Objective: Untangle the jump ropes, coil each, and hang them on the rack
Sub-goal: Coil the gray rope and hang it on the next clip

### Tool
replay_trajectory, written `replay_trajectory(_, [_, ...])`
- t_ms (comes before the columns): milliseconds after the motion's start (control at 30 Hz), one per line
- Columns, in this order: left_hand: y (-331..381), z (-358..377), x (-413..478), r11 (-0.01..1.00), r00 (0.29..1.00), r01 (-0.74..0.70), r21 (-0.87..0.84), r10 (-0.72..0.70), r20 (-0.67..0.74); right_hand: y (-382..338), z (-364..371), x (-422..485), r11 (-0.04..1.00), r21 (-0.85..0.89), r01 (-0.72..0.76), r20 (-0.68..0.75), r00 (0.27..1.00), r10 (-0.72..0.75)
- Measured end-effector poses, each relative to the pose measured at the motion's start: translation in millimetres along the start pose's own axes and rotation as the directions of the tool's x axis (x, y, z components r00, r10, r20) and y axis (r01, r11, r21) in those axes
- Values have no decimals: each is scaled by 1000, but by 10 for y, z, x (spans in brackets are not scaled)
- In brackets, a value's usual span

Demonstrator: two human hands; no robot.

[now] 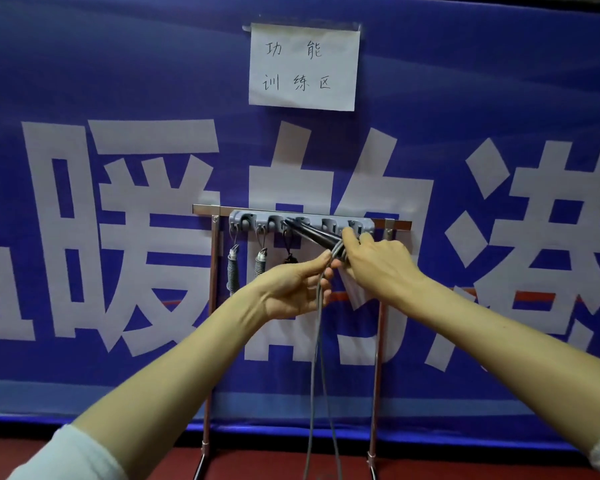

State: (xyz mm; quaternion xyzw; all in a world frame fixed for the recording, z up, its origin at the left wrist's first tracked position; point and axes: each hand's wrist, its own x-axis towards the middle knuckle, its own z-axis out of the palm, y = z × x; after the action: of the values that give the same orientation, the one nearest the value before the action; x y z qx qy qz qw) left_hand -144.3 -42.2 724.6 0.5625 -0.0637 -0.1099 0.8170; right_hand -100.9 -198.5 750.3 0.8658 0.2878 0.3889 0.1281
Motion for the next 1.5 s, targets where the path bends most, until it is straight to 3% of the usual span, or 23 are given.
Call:
replay_trajectory(133, [-71,25,-35,935,969,-220,280,242,-48,10,-99,-63,924,373,-86,113,993,47])
replay_trajectory(233, [-77,18,-49,880,934,-335,336,357,-4,-27,-176,-87,692,700,-177,195,979,53])
replay_trajectory(433, [-34,80,-83,746,814,-542,386,580,21,-18,-338,-98,474,849,-234,268,963,-4])
replay_trajectory(533, [-66,105,-79,717,769,-603,350,640,15,-40,-417,-126,208,936,-283,297,954,-39])
replay_trajectory(733, [-88,82,-99,719,772,-612,330,633,52,-93,-381,-153,-12,961,-275,275,961,12])
replay_trajectory(833, [-96,71,-107,679,730,-636,366,683,1,-73,-343,-121,-147,942,-303,302,953,-26])
replay_trajectory(933, [-111,114,-88,627,686,-665,407,728,0,-123,-312,-72,-158,934,-320,332,942,54])
replay_trajectory(1067, [-47,120,-92,639,726,-615,462,688,16,-150,-269,-69,-172,945,-277,302,943,142])
replay_trajectory(1167, [27,32,-108,667,806,-555,497,579,123,-112,-251,-112,-290,913,-287,324,942,86])
replay_trajectory(1300, [74,-86,-199,788,882,-472,395,416,224,-53,-301,-146,-380,891,-247,269,963,5])
replay_trajectory(1367, [61,-154,-235,732,859,-511,450,456,234,-29,-355,-156,-401,879,-259,261,964,-51])
replay_trajectory(1500, [101,-233,-246,583,784,-593,556,574,235,-12,-471,-189,-428,803,-415,361,910,-206])
